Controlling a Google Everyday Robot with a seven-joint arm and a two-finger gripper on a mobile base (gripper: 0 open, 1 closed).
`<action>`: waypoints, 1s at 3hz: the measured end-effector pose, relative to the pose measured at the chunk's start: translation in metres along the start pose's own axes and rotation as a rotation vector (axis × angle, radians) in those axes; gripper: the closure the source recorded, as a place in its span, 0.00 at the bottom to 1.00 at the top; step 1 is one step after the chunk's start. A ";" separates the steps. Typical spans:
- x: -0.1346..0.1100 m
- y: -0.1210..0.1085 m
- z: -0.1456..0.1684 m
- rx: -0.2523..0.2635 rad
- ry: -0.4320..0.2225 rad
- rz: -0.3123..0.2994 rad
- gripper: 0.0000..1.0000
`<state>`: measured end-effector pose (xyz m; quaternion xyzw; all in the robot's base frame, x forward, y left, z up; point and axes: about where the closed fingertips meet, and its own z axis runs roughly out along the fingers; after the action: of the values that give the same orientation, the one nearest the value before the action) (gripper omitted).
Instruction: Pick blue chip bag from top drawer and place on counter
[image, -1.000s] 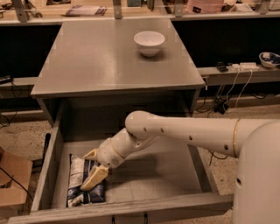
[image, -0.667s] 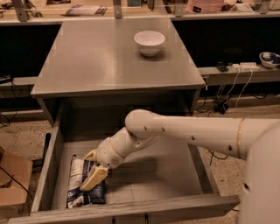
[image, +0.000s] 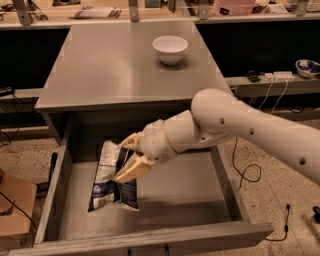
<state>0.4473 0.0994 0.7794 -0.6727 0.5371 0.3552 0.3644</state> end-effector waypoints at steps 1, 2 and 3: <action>-0.038 -0.035 -0.066 0.105 0.027 -0.077 1.00; -0.057 -0.052 -0.083 0.148 0.011 -0.108 1.00; -0.058 -0.054 -0.077 0.150 0.014 -0.119 1.00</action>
Offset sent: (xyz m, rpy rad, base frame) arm 0.0281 -0.0312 0.0595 -0.0023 -0.1033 -0.0511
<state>0.4973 0.0675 0.8730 -0.6768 0.5238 0.2870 0.4303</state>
